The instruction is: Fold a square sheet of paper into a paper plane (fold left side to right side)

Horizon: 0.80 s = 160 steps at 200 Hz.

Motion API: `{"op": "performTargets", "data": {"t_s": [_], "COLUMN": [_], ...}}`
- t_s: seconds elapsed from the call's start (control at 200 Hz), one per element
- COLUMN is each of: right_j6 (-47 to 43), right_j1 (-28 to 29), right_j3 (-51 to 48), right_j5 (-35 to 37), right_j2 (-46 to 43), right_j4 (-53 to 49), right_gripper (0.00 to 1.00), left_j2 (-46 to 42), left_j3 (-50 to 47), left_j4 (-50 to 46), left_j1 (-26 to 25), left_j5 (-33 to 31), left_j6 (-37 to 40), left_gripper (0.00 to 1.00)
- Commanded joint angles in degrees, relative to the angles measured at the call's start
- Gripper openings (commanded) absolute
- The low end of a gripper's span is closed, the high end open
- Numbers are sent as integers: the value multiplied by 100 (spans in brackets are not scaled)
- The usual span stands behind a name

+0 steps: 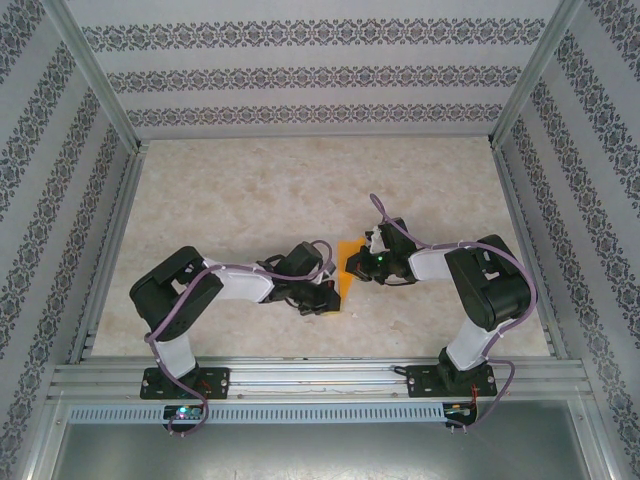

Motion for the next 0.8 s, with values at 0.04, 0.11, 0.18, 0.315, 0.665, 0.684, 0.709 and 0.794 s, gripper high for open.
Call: {"op": "performTargets", "data": {"t_s": [0.04,0.11,0.18,0.315,0.665,0.684,0.709,0.794], "right_j6": [-160,-160,-158,-147,-163,-157,-162,-176], "right_j1": [52,52,52,52,52,52,52,52], "right_j3": [-236,-236,-245,-261,-245,-245,-245,-236], "right_j5": [865,865,865,883,865,872,874,882], "right_j2": [431,431,423,400,436,433,439,436], "right_j4": [-920,-910,-922,-922,-931,-931,-931,-942], "right_gripper": [0,0,0,0,0,0,0,0], "left_j2": [22,141,263,546,985,979,973,1003], "left_j3": [387,516,665,918,1241,1244,1256,1321], "left_j4": [-206,-150,-167,-201,-249,-264,-302,-448], "left_j1": [153,215,247,275,431,436,444,462], "left_j5": [96,133,173,215,48,21,-19,-70], "left_j6": [90,121,169,266,476,502,530,643], "left_gripper": [3,3,3,3,0,0,0,0]}}
